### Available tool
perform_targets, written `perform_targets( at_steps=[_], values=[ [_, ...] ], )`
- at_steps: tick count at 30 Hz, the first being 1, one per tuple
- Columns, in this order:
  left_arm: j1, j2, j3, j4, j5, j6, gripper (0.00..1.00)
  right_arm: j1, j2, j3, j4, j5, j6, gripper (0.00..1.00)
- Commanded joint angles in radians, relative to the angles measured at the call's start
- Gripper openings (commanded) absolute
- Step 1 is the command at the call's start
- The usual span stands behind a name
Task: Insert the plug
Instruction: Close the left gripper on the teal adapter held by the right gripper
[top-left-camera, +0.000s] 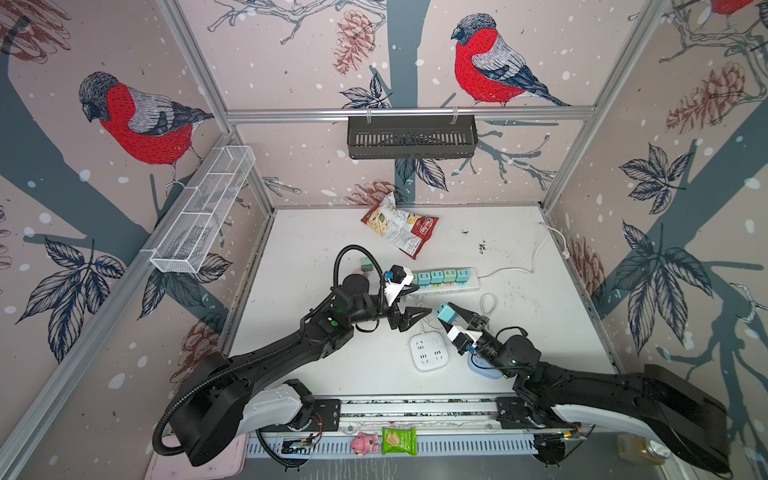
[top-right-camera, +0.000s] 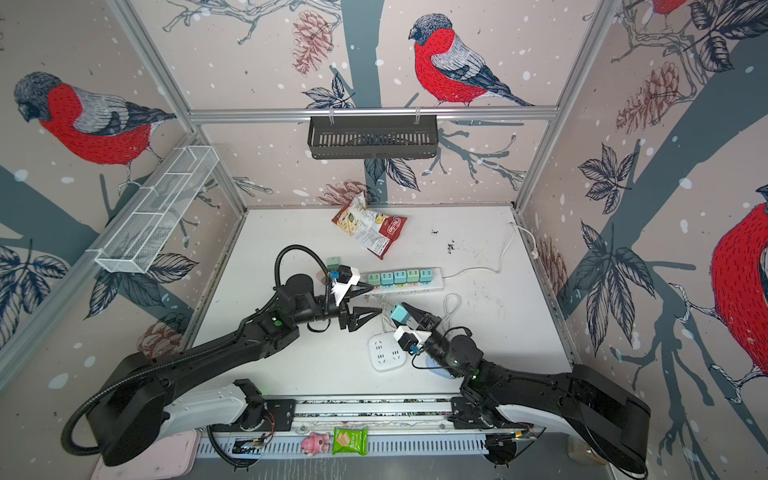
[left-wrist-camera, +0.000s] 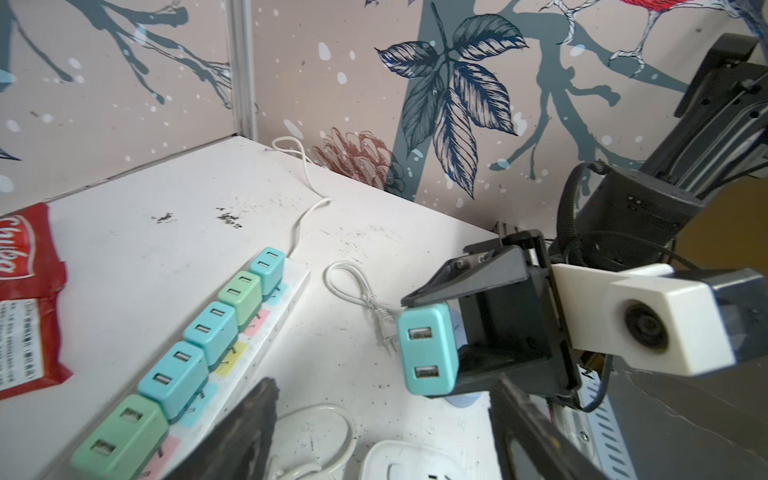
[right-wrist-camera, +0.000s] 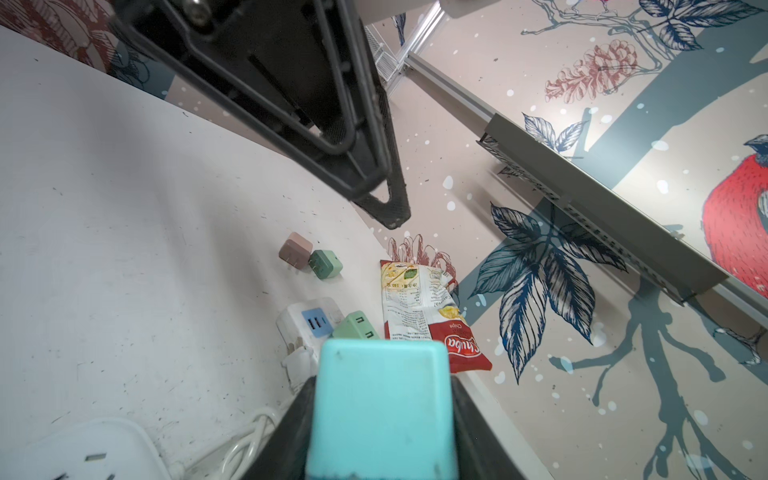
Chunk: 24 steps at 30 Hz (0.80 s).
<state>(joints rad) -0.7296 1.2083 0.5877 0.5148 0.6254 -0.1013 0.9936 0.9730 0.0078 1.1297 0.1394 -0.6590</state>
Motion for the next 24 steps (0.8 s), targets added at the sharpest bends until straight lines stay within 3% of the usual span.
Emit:
perform_targets(
  at_steps=[1,7,24],
  values=[
    [-0.009,0.047,0.041,-0.029,0.109,0.008,0.80,0.002,-0.014,-0.005,0.068,0.011,-0.010,0.02],
    [-0.055,0.134,0.120,-0.132,0.125,0.048,0.79,0.011,-0.038,-0.012,0.059,-0.007,-0.014,0.02],
    [-0.083,0.202,0.165,-0.160,0.136,0.044,0.73,0.018,-0.044,-0.003,0.022,-0.030,-0.016,0.02]
  ],
)
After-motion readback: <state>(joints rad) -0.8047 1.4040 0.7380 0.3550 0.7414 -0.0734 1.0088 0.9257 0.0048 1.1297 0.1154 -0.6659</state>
